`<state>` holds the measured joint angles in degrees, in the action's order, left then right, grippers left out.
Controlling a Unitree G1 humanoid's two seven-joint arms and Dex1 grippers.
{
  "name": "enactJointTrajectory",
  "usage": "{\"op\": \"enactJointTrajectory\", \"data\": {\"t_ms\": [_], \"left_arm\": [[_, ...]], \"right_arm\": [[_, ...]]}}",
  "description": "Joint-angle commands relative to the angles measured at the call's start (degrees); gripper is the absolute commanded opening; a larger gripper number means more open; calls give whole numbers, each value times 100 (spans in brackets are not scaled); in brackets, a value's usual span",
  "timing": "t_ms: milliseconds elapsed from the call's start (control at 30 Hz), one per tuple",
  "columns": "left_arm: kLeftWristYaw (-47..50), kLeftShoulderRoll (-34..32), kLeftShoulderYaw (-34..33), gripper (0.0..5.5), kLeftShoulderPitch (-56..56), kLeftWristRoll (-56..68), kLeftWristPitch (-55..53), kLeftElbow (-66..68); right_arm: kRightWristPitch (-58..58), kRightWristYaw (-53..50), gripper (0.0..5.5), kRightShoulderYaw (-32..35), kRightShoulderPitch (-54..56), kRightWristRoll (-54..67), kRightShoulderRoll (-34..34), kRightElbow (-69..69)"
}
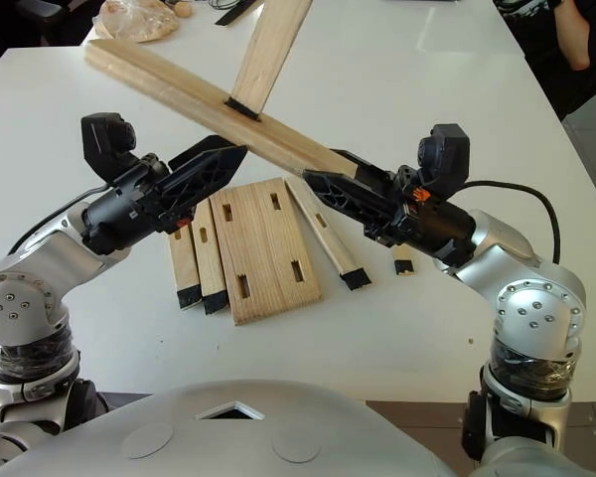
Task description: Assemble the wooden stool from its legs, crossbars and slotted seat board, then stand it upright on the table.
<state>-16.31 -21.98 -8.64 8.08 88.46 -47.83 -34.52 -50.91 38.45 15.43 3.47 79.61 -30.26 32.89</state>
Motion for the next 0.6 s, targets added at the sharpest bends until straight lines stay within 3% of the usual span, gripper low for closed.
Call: {"op": "enactJointTrajectory", "data": {"t_ms": [33, 167, 500, 600], "left_arm": [[269, -23, 60, 362, 166, 267, 217, -71], [146, -156, 80, 362, 172, 421, 317, -178], [-441, -513, 171, 216, 67, 568, 364, -471], [-612, -624, 230, 207, 34, 499, 380, -507]], "right_arm": [[-206, 183, 207, -295, 25, 201, -219, -133], [-184, 305, 207, -403, -78, 128, -260, -366], [-237, 463, 207, -449, -132, 288, -292, -821], [-252, 515, 207, -461, -134, 284, -307, -840]]}}
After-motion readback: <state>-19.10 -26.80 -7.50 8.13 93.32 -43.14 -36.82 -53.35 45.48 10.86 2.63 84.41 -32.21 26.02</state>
